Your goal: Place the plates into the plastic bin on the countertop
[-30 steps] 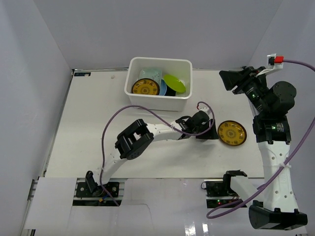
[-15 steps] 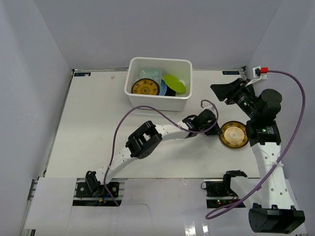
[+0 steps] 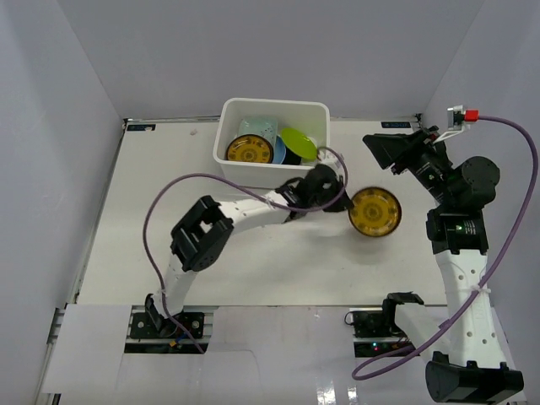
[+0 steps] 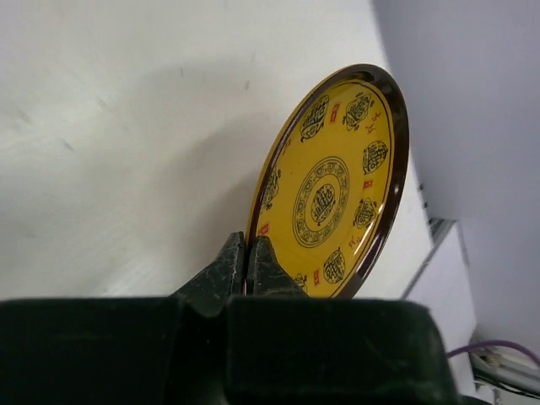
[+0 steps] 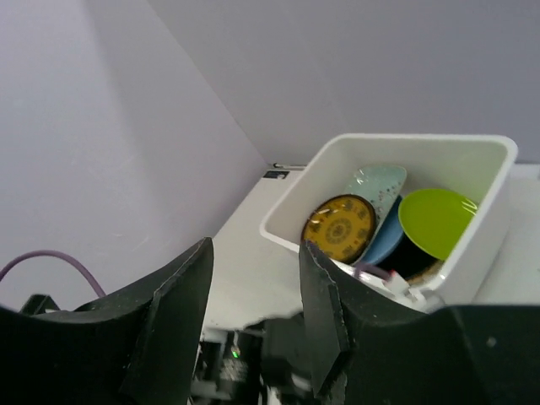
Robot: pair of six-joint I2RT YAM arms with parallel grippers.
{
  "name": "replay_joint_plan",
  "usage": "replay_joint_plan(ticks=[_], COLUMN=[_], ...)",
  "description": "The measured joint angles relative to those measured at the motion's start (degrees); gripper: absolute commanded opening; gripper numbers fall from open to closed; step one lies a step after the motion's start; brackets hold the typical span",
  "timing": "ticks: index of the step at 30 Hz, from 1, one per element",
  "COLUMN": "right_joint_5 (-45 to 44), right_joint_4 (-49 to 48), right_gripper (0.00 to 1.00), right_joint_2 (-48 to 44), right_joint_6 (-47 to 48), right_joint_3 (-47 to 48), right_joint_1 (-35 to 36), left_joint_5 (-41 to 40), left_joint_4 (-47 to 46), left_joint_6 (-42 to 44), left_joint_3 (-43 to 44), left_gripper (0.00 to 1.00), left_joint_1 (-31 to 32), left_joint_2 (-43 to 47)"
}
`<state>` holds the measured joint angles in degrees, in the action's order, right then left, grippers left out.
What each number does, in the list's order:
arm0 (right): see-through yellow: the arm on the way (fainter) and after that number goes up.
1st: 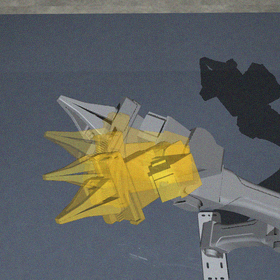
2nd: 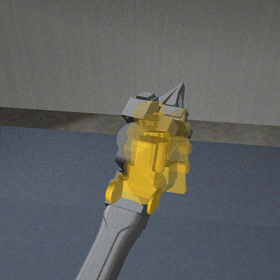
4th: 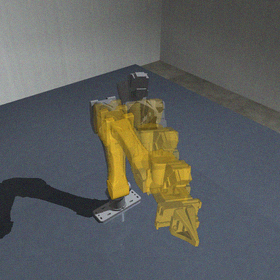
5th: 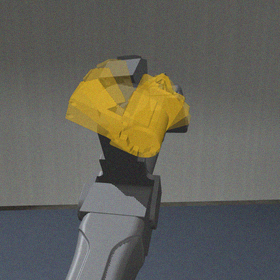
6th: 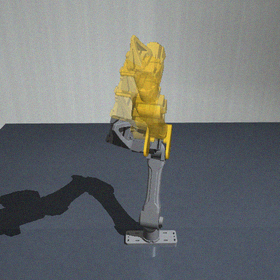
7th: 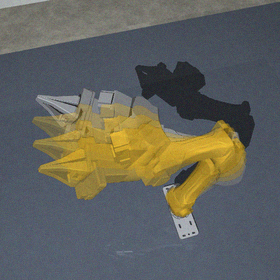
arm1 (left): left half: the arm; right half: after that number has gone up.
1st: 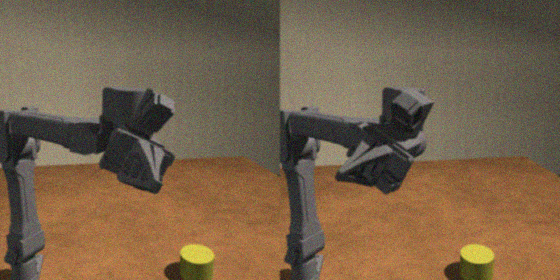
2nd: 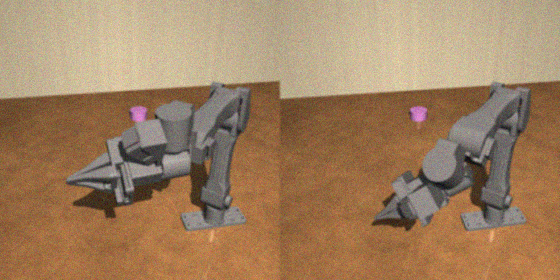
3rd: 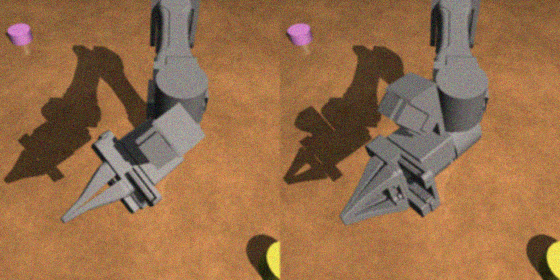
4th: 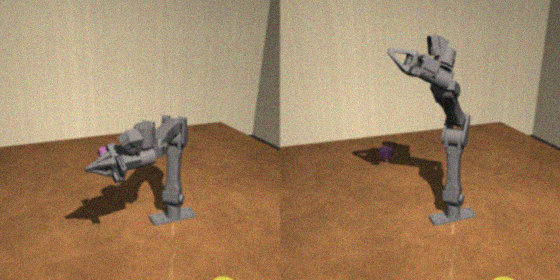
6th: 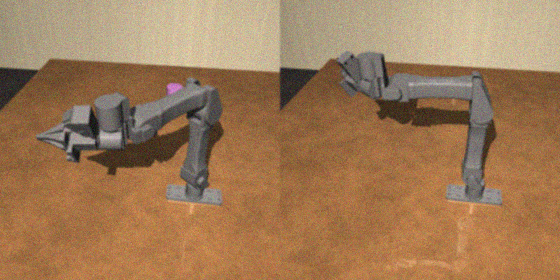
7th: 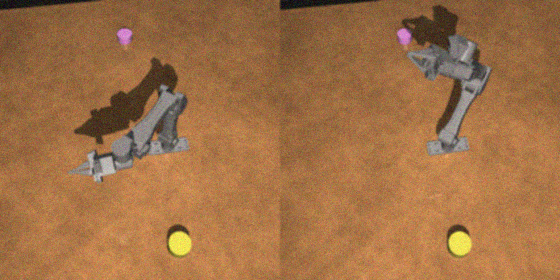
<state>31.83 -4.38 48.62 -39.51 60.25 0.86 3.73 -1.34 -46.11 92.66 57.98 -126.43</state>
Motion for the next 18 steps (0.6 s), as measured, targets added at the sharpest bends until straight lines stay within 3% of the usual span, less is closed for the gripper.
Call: replay_joint_plan(ticks=[3, 10, 13, 18], right_joint_5=[1.4, 2.3, 2.5, 1.7], right_joint_4=[-3.2, -6.9, -7.4, -7.2], right_gripper=[0.51, 0.5, 0.5, 0.5], right_joint_2=[-1.1, -2.1, -1.1, 2.5], right_joint_6=[-1.8, -3.5, -3.6, -2.5], right_joint_3=[0.5, -0.5, -1.9, -3.9], right_joint_1=[0.0, 0.1, 0.2, 2.2], left_joint_5=[1.5, 3.8, 3.8, 0.9], left_joint_4=[-0.1, -5.9, -3.9, 3.6], left_joint_6=[1.9, 0.8, 0.9, 4.3], left_joint_3=[-2.5, -10.0, -11.6, -11.9], left_gripper=[0.0, 0.0, 0.0, 0.0], left_joint_1=[-6.7, -30.5, -35.2, -39.5], left_joint_2=[9.8, 30.5, 33.2, 30.2])
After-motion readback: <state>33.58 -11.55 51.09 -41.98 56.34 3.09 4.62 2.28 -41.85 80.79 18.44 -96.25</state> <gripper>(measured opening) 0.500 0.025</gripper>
